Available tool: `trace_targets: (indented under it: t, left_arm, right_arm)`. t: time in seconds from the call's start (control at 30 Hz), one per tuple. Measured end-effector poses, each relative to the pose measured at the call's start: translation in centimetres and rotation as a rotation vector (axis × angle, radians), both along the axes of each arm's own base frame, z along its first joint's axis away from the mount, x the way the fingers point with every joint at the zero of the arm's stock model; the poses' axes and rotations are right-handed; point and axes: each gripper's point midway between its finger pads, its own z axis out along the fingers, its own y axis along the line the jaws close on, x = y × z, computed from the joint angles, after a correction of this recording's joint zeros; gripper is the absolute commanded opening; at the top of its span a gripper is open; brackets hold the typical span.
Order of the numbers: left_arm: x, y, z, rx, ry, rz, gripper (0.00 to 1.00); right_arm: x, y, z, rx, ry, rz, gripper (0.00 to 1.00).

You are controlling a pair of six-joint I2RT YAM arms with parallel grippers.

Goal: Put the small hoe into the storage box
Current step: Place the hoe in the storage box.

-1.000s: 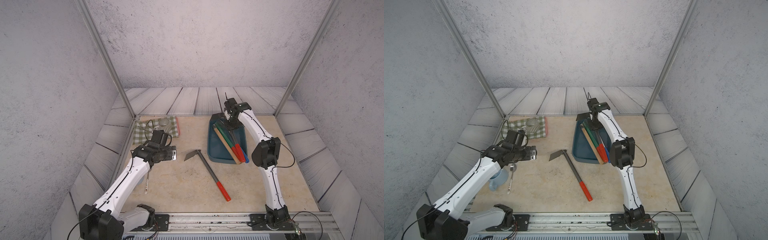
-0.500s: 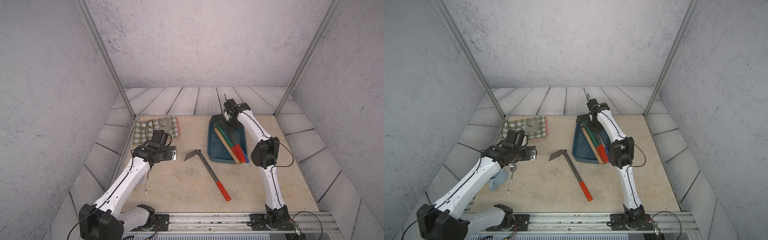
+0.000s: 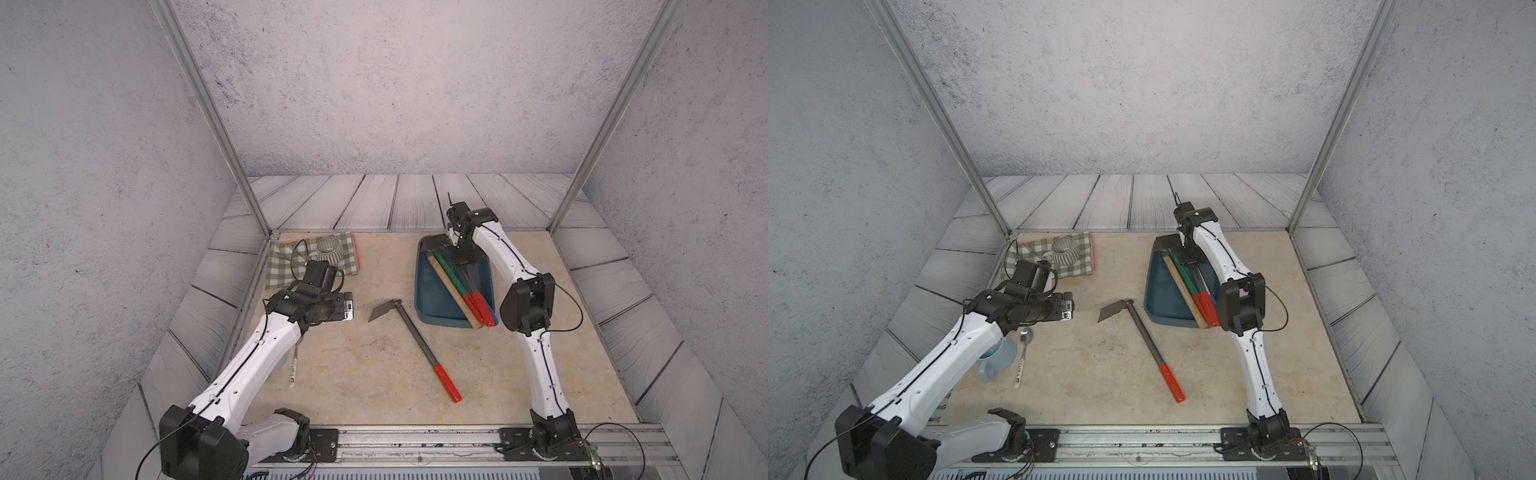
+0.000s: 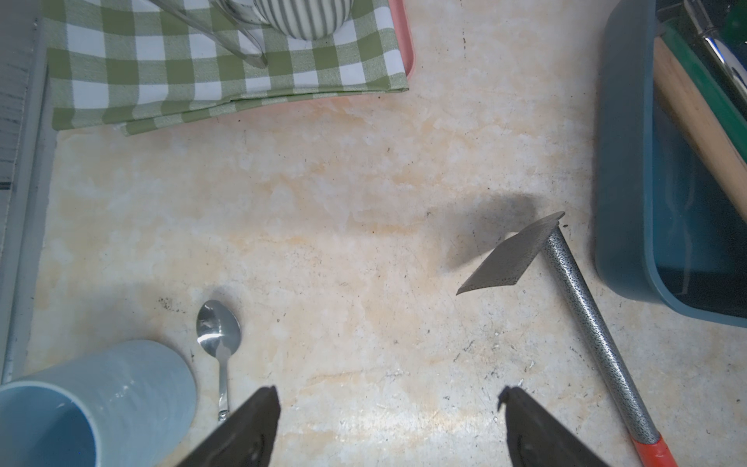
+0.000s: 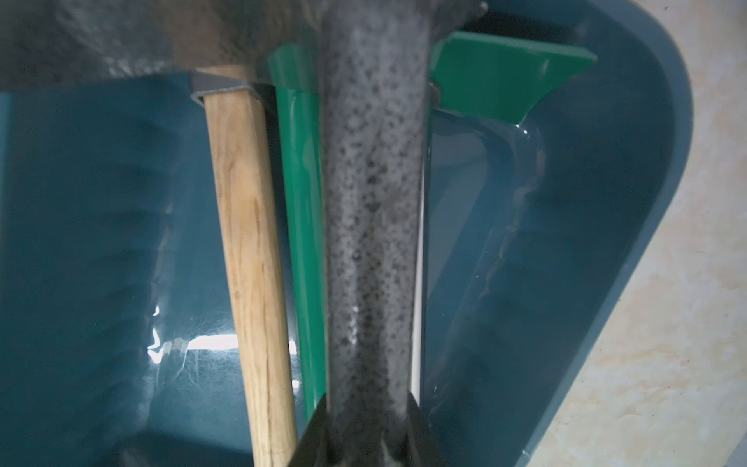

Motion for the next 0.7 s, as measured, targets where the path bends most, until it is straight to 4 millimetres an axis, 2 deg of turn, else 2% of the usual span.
trace_targets:
  t: [0.33, 0.57, 0.7]
  left_arm:
    - [0.0, -0.2, 0.0, -0.01, 0.001, -0.006, 0.89]
    - [-0.3, -0.3, -0.4, -0.014, 0.011, -0.011, 0.89]
    - [-0.4, -0.4, -0.8, -0.02, 0.019, -0.016, 0.88]
  right_arm:
    - [0.2, -0.2, -0.1, -0.016, -0.005, 0.008, 0.0]
    - [0.3, -0.3, -1.3, -0.028, 0.013, 0.003, 0.0]
    - [0.5, -0.3, -1.4, -0.028, 0.006, 0.001, 0.03]
